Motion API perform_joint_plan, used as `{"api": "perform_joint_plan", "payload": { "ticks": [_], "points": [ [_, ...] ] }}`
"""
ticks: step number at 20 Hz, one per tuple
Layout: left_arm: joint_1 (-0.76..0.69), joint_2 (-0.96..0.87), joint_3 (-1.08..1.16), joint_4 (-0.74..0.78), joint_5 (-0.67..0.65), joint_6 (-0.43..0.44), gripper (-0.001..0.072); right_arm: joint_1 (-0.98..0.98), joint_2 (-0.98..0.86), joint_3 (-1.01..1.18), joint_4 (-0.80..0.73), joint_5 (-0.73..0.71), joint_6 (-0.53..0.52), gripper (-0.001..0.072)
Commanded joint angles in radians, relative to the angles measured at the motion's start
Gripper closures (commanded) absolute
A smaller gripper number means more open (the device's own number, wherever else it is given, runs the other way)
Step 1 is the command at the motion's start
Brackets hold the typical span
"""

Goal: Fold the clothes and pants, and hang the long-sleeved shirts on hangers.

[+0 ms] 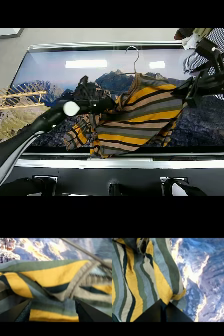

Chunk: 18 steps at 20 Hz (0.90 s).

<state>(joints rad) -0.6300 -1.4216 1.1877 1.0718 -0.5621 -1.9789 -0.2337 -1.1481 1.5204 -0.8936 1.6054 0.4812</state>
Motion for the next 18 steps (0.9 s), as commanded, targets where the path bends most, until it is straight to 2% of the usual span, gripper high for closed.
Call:
{"api": "perform_joint_plan", "payload": {
  "ticks": [1,6,9,13,14,18],
  "points": [
    [-0.083,-0.118,0.17,0.33,-0.077,-0.375,0.0103,0.0,0.0,0.0,-0.004,-0.007,0.002,0.0695],
    [-0.179,-0.179,0.316,0.571,-0.219,-0.538,0.0104,0.0,0.0,-0.002,-0.014,-0.007,0.003,0.0695],
    [-0.223,-0.183,0.322,0.639,-0.265,-0.596,0.0104,0.0,0.0,-0.002,-0.014,-0.007,0.003,0.0695],
    [-0.222,-0.212,0.322,0.659,-0.252,-0.686,0.0108,0.0,0.0,-0.002,-0.016,-0.007,0.005,0.0695],
    [-0.219,-0.219,0.322,0.662,-0.232,-0.711,0.0173,0.0,0.0,-0.002,-0.016,-0.008,0.005,0.0695],
    [-0.217,-0.253,0.323,0.665,-0.113,-0.784,0.0177,0.0,0.0,-0.002,-0.016,-0.008,0.005,0.0694]
  ]
}}
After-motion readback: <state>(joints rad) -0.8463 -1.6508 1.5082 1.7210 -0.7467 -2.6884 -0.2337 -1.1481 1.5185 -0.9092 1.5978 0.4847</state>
